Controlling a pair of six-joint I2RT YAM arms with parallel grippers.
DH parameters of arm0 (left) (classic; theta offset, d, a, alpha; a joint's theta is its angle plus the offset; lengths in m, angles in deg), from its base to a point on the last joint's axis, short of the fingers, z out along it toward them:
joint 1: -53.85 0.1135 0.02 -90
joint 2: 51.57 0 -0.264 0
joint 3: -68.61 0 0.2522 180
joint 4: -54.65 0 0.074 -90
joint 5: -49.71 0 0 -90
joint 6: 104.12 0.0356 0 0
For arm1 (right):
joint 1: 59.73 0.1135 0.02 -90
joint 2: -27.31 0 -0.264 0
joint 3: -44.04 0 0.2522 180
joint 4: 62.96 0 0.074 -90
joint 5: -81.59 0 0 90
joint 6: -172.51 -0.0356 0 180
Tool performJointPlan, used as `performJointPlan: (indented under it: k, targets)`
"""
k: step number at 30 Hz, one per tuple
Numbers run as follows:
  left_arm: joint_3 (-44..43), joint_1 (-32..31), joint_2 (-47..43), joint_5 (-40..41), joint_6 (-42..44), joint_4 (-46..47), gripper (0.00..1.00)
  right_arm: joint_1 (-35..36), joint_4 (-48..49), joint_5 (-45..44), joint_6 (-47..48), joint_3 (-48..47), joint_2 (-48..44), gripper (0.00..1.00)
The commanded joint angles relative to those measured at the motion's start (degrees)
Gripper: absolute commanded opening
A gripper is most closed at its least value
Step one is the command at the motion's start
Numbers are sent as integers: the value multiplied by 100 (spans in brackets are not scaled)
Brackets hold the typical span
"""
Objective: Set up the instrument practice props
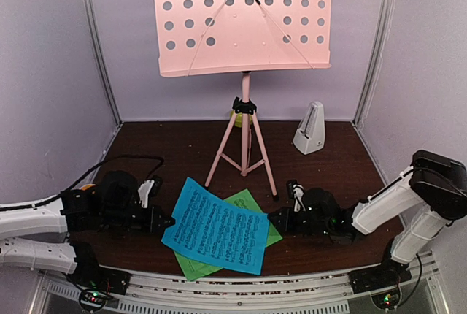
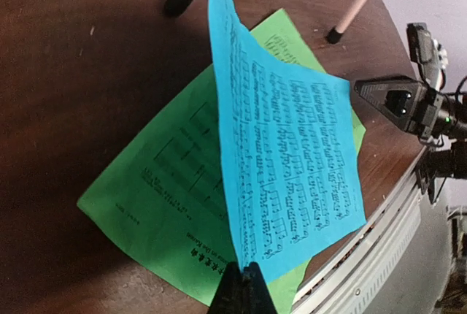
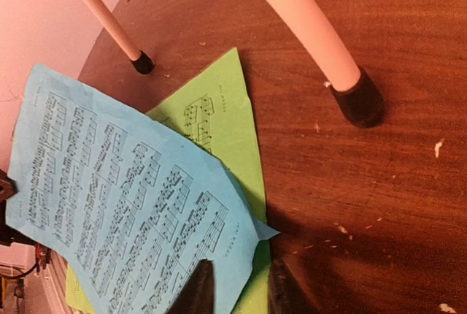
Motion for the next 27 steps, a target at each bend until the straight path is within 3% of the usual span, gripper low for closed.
performJointPlan:
  k: [1, 4, 9, 16, 27]
  targets:
    - [-715, -33, -10, -176, 1779, -627, 0, -15, -454, 246, 747, -120, -627, 42]
    - [-896, -28, -57, -864, 2310, -435, 0, -22, -683, 448, 1246, -191, -1158, 66]
    - [-1153, -28, -270, -1745, 2794, -172, 0, -33, -1330, 644, 2094, -361, -2112, 86]
    - [-1507, -28, -273, -3077, 3125, 67, 0, -30, -2019, 1216, 2960, -666, -2954, 98]
    - [-2053, -32, -172, -4181, 3424, -54, 0, 17, -2717, 2041, 3693, -1278, -3392, 100]
